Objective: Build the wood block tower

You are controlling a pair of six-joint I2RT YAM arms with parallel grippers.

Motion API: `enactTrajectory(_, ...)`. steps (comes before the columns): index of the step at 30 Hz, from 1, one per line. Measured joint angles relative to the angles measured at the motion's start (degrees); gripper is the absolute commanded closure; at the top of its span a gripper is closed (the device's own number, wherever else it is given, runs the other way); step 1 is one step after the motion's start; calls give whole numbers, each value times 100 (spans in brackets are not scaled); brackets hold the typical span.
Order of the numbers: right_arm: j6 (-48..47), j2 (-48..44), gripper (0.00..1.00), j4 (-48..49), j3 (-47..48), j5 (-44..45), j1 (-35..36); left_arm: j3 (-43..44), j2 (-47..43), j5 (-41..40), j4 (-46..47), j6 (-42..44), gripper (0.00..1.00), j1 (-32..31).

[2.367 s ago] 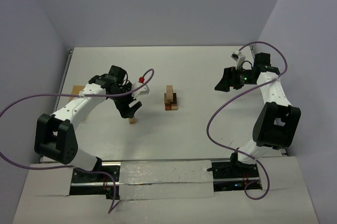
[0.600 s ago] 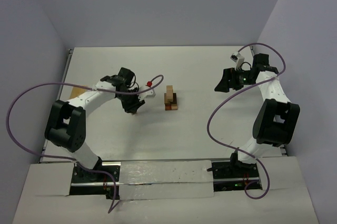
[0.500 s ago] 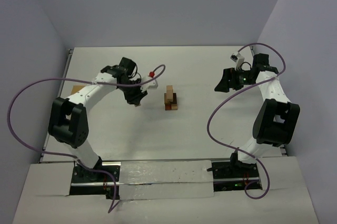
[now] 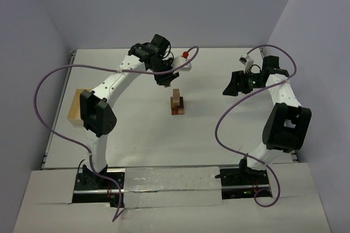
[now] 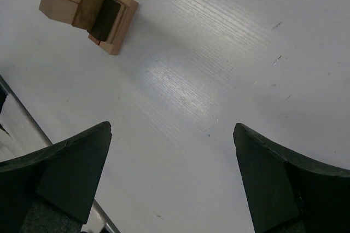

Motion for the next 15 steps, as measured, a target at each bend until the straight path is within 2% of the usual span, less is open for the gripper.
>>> enactTrajectory(5, -2, 0, 0, -11, 0, -4, 0, 649, 518, -54, -296, -33, 69, -92)
enactTrajectory(15, -4, 0, 0, -34, 0, -7, 0, 764, 630, -62, -730, 104, 67, -370)
